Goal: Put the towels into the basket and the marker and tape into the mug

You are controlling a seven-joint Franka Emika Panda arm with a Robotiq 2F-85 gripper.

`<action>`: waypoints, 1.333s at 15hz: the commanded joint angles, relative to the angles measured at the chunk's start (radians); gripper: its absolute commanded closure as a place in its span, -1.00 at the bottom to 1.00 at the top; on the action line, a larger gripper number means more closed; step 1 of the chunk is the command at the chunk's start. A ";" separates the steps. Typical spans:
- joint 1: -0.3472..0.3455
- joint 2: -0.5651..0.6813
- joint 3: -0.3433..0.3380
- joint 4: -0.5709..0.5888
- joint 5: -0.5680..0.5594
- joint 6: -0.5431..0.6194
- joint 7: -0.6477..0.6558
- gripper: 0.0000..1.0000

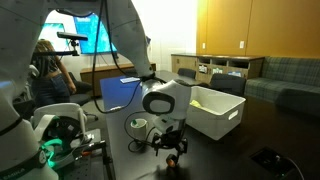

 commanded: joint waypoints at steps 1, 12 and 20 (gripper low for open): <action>-0.005 0.017 -0.011 0.024 -0.021 0.013 0.011 -1.00; -0.007 0.074 -0.051 0.099 -0.063 0.012 0.007 -1.00; -0.022 0.122 -0.056 0.151 -0.078 0.012 -0.011 -1.00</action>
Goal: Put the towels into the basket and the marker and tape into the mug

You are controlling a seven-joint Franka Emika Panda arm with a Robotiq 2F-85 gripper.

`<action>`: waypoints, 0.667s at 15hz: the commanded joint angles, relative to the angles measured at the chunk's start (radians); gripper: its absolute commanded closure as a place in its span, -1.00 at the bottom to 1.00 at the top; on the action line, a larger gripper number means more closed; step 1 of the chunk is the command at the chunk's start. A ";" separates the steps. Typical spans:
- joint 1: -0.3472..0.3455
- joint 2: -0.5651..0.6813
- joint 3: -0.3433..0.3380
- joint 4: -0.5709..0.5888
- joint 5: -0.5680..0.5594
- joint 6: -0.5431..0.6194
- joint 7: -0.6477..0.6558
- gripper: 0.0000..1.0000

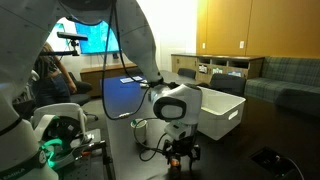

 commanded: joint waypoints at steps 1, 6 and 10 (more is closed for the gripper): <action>-0.009 0.029 -0.002 0.034 -0.016 0.014 -0.010 -1.00; -0.019 0.036 0.010 0.030 -0.002 0.016 -0.020 -1.00; -0.033 0.039 0.026 0.026 0.013 0.018 -0.030 -1.00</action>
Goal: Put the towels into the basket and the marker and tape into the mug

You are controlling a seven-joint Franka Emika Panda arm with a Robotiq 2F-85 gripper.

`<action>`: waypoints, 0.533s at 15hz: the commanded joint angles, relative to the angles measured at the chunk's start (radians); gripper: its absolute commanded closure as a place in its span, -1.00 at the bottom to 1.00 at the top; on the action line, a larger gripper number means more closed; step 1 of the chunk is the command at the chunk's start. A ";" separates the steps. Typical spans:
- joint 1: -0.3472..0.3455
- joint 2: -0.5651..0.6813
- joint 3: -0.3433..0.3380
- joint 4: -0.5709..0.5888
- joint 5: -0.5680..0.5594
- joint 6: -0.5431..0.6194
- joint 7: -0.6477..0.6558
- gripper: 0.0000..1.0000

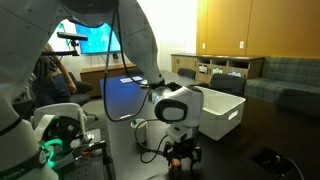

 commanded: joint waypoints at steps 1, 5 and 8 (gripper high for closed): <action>-0.027 0.017 0.025 0.007 0.016 0.018 -0.026 -1.00; -0.041 0.017 0.036 0.009 0.023 0.026 -0.039 -0.14; -0.048 0.019 0.040 0.011 0.024 0.028 -0.045 0.33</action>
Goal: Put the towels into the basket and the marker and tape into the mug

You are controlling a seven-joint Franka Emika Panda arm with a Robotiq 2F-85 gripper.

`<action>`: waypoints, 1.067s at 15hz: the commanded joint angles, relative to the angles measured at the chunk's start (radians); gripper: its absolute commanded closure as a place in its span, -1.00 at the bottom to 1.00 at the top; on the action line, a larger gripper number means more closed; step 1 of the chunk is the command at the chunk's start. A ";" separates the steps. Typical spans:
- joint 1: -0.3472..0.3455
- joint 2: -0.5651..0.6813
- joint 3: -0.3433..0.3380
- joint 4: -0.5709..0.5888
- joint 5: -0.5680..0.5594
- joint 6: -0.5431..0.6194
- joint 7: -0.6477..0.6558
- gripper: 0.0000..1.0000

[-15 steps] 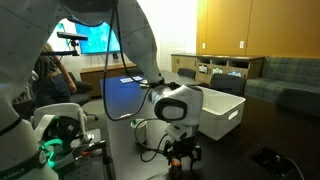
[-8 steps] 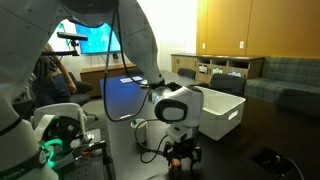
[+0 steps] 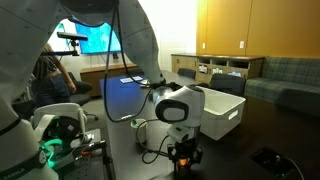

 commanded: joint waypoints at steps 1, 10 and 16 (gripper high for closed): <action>-0.023 0.018 0.025 0.004 0.021 0.009 -0.033 0.46; -0.050 0.003 0.054 -0.008 0.027 0.011 -0.112 0.78; -0.125 -0.041 0.119 -0.022 0.082 0.004 -0.321 0.28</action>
